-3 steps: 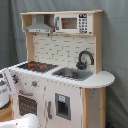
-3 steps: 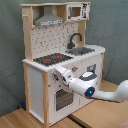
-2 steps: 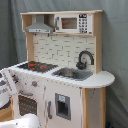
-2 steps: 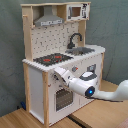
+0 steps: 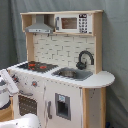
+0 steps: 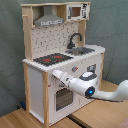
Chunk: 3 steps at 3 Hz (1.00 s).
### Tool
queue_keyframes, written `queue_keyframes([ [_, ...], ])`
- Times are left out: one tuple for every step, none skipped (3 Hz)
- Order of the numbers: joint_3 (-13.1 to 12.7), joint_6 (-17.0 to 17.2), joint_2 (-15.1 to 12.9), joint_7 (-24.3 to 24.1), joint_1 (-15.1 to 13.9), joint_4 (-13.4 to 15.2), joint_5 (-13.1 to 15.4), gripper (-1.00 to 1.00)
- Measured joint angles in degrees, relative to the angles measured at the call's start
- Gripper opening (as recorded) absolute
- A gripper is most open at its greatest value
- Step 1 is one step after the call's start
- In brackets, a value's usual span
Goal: Play with the kitchen
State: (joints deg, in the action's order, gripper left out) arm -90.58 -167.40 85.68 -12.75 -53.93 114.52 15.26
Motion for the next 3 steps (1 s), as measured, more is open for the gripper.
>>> queue_keyframes([
  [-0.03, -0.02, 0.0, 6.67, 0.02, 0.06, 0.08, -1.0],
  [-0.05, -0.02, 0.0, 13.98, 0.04, 0.13, 0.13, -1.0],
  [-0.07, -0.02, 0.01, 20.91, 0.08, 0.21, 0.16, -1.0],
])
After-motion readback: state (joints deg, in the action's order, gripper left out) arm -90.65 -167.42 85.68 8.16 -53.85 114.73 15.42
